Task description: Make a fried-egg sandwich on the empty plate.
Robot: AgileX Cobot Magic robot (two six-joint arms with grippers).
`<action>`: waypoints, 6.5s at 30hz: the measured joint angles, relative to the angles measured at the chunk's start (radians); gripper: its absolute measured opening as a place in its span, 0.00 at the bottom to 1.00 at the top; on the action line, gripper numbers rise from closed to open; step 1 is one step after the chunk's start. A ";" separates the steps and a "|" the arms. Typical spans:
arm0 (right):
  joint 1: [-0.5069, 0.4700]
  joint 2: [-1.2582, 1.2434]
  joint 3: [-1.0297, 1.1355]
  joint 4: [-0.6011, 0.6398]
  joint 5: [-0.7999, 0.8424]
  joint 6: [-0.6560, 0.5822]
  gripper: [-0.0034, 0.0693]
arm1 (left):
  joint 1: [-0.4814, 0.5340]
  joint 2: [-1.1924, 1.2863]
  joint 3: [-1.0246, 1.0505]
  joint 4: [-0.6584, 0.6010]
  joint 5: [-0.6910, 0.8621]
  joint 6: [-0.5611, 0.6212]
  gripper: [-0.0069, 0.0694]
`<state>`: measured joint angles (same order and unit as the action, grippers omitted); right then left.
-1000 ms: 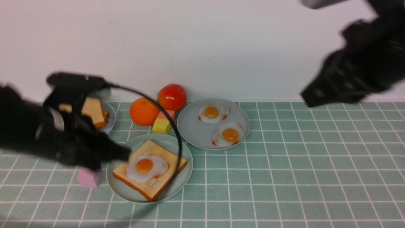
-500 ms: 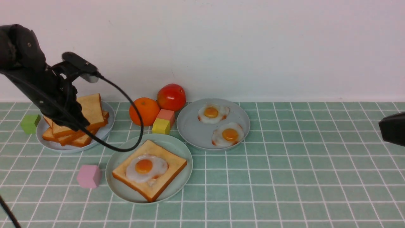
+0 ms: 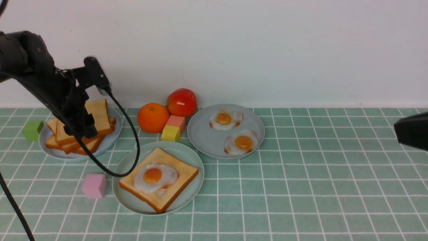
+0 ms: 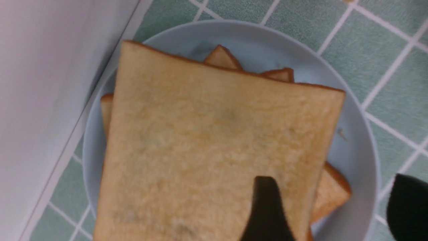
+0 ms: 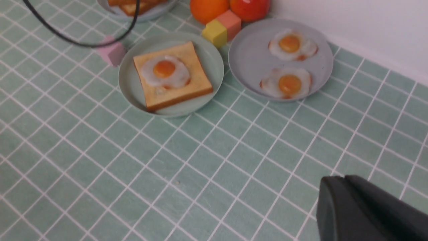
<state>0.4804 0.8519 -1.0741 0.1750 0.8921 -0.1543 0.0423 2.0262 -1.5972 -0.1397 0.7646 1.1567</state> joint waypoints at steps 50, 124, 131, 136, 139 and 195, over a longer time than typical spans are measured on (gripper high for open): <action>0.000 0.003 0.000 0.101 0.113 -0.022 0.12 | -0.600 -0.272 0.230 0.467 0.150 -1.258 0.17; 0.000 -0.377 0.712 -0.033 -0.809 0.338 0.05 | -0.687 -2.020 1.430 0.068 -0.474 -1.339 0.07; 0.001 -0.372 0.864 -0.033 -0.934 0.340 0.05 | -0.687 -2.020 1.430 0.070 -0.387 -1.342 0.07; 0.007 -0.418 0.956 -0.033 -0.934 0.329 0.05 | -0.687 -2.020 1.430 0.072 -0.353 -1.342 0.07; -0.091 -0.500 1.030 -0.042 -0.935 0.283 0.04 | -0.687 -2.020 1.430 0.073 -0.326 -1.342 0.07; -0.379 -0.861 1.092 -0.137 -0.514 0.235 0.05 | -0.135 -2.020 1.597 0.146 -0.558 -1.381 0.07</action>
<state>0.1009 -0.0096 0.0174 0.0377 0.3780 0.0807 -0.0926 0.0060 -0.0006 0.0062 0.2069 -0.2242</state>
